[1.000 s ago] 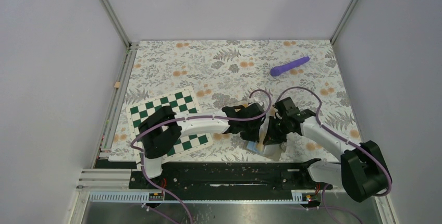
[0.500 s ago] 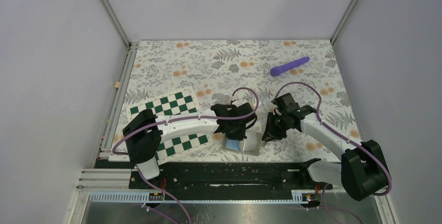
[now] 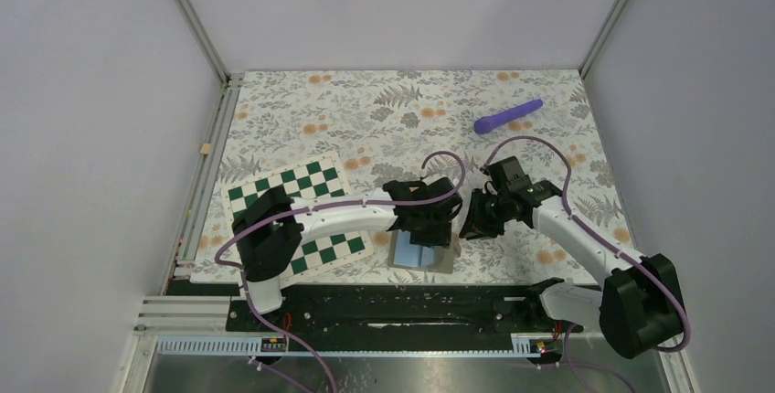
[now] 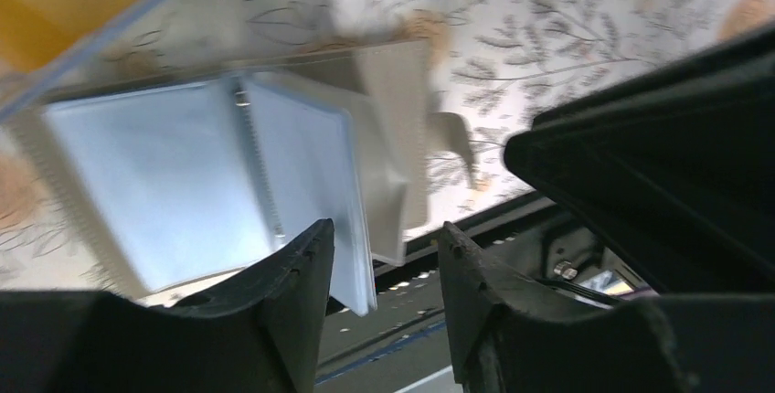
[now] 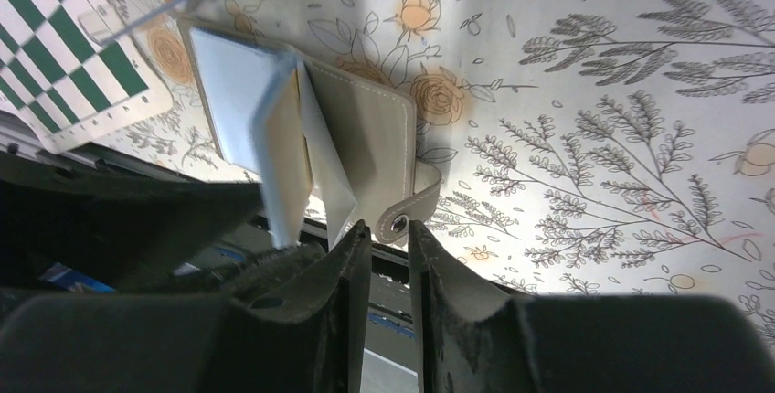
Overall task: Put the credit cards into the card holder
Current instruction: Turn over the card slot in the card holder, then pick up the credit card from the storage box.
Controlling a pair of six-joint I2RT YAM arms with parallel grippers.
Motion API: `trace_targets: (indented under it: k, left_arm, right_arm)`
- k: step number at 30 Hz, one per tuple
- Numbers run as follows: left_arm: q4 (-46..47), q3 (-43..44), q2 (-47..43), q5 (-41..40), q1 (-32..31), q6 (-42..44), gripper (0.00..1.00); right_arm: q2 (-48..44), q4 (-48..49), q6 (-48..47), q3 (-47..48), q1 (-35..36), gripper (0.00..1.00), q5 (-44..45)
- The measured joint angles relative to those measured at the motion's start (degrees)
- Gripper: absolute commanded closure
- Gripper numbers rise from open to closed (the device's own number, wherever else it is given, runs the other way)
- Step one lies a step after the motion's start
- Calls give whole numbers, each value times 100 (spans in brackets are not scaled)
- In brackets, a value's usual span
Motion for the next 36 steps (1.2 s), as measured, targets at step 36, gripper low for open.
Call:
trace_targets:
  k: [36]
  left_arm:
    - [2782,-2590,-2330,1480,2684,286,43]
  right_arm:
    - [2693,-337,-774,3084,-332,45,-892]
